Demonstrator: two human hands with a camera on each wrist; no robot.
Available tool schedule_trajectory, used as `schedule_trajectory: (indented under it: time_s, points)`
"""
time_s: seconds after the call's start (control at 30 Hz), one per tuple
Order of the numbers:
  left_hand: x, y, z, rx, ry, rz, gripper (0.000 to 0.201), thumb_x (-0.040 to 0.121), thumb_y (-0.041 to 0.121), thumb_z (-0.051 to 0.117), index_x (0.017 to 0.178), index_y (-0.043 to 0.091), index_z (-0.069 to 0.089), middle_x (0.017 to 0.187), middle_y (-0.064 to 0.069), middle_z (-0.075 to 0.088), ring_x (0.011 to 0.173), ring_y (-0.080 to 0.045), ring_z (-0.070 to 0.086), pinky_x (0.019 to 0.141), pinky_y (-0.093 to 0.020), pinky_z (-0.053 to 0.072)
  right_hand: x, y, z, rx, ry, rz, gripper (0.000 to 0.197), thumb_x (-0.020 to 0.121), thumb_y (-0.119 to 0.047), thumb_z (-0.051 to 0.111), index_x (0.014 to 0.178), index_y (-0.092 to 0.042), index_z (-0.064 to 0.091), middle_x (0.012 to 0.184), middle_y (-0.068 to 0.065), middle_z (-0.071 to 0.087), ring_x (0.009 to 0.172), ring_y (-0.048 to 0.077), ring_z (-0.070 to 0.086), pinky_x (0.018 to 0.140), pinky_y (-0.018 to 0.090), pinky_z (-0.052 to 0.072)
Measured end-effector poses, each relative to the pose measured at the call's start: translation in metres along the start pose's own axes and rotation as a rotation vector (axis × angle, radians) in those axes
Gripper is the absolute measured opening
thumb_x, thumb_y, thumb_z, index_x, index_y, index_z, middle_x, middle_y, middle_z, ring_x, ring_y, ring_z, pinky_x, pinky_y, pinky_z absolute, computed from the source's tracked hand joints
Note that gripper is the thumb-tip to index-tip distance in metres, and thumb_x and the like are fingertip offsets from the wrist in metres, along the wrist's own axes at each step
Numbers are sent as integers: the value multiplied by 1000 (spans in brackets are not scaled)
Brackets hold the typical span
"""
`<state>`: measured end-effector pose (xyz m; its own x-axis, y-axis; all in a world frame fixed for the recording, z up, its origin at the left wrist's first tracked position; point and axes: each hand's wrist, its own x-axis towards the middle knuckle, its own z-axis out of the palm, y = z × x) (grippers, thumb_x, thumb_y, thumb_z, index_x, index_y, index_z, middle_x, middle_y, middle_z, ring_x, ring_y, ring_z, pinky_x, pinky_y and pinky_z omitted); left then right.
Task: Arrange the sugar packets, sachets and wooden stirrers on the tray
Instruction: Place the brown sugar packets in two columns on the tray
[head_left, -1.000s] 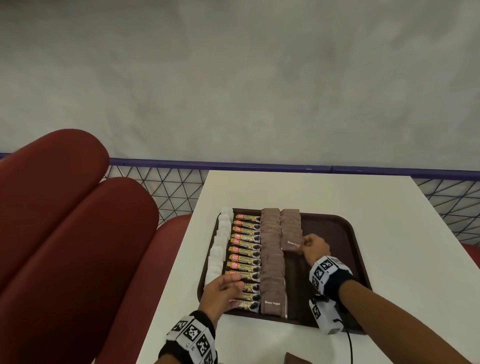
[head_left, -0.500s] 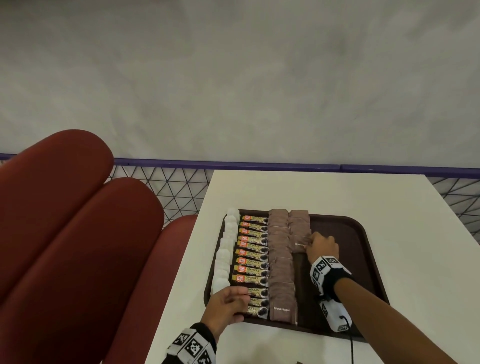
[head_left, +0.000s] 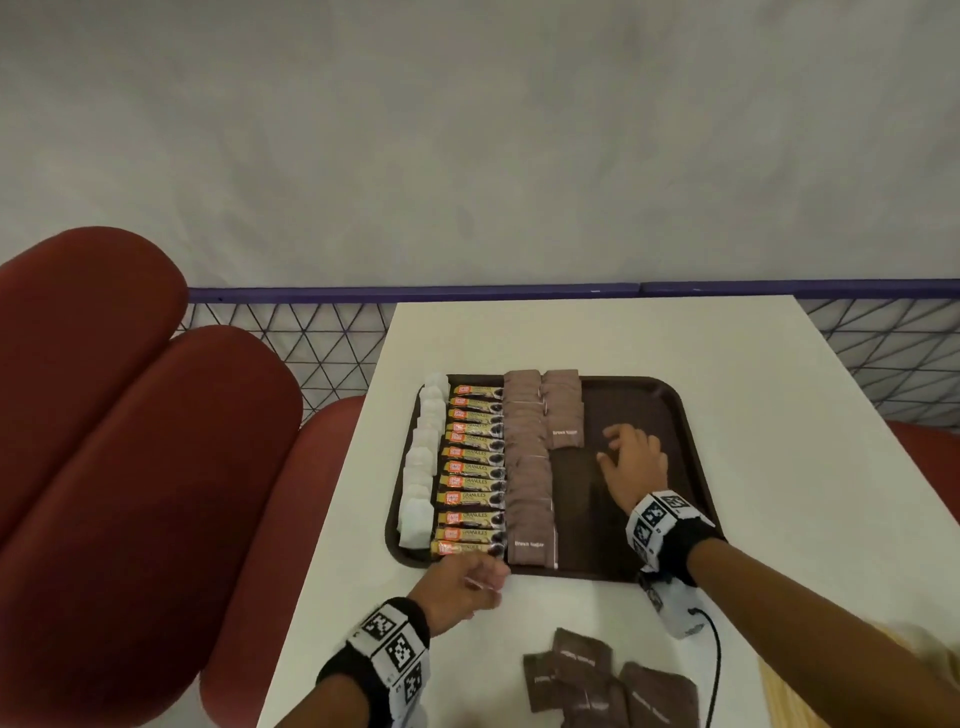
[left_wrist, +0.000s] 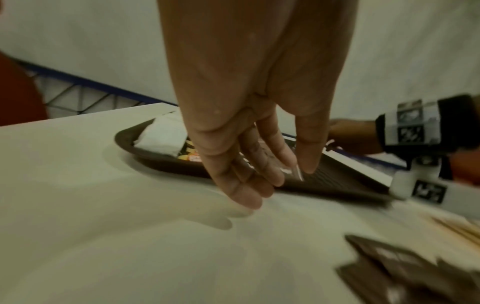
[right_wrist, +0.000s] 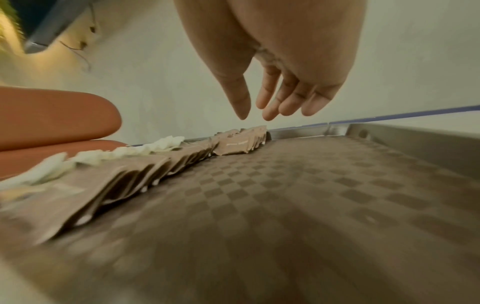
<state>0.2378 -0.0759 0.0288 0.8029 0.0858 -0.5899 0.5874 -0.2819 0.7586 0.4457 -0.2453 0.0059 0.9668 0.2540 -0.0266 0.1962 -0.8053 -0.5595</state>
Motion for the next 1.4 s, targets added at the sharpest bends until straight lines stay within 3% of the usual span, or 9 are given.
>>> schedule_trajectory:
  time_s: [0.17,0.33,0.47,0.57,0.67,0.83,1.2,1.3,1.4]
  points:
    - [-8,-5,28,228,5,46,41,82,9,68,121,16,57,114,1,51,86,-8,51,67,-2,40,-55,31,-17,92,-73,-216,26,84,-9,61,109,-9,58,104,9,58,103,25,46,92,34,39]
    - [-12,-11,51,370,-41,29,72,75,31,76,137,25,41,135,-2,38,114,-15,44,95,-20,40,-115,53,-31,89,-287,-371,30,87,-24,61,114,-12,57,107,1,54,100,15,41,95,32,39]
    - [-13,-13,65,560,-48,13,99,63,53,75,145,28,26,143,-5,28,134,-28,27,112,-40,28,-152,62,-43,-30,-524,-401,83,69,-76,48,129,-19,46,120,-6,46,109,13,37,98,24,32]
    - [-18,-8,76,675,-62,-6,108,65,55,76,148,30,13,149,-4,18,137,-30,17,112,-46,26,-175,72,-46,-232,-627,-405,106,56,-81,55,142,-25,27,138,-2,34,125,17,31,107,32,30]
    - [-25,-5,88,782,-72,-16,117,61,60,76,149,31,3,151,0,12,138,-29,14,108,-50,31,-195,79,-45,-380,-678,-417,129,40,-93,47,146,-28,11,147,2,23,133,21,25,110,39,29]
    - [-34,-11,102,869,-65,-23,126,59,65,74,148,31,-8,155,5,1,142,-28,5,108,-53,30,-211,76,-38,-461,-649,-439,126,52,-79,63,148,-24,2,150,4,17,135,25,23,110,39,28]
    - [-39,-25,110,947,-18,-1,131,59,62,75,148,24,-13,156,2,-2,142,-28,5,108,-51,32,-198,52,-15,-183,-583,-331,85,74,-36,71,143,-14,26,136,6,30,127,22,29,103,31,38]
    - [-39,-26,110,950,14,32,122,64,60,73,149,23,-6,155,1,5,140,-27,11,107,-49,35,-196,49,-15,-77,-553,-296,74,78,-34,69,140,-18,32,134,4,33,127,20,30,103,34,38]
    - [-35,-26,105,909,33,62,113,66,53,74,149,23,4,153,1,11,138,-26,14,106,-46,38,-198,55,-25,-65,-575,-269,89,71,-44,74,143,-21,27,138,2,31,129,19,27,106,32,35]
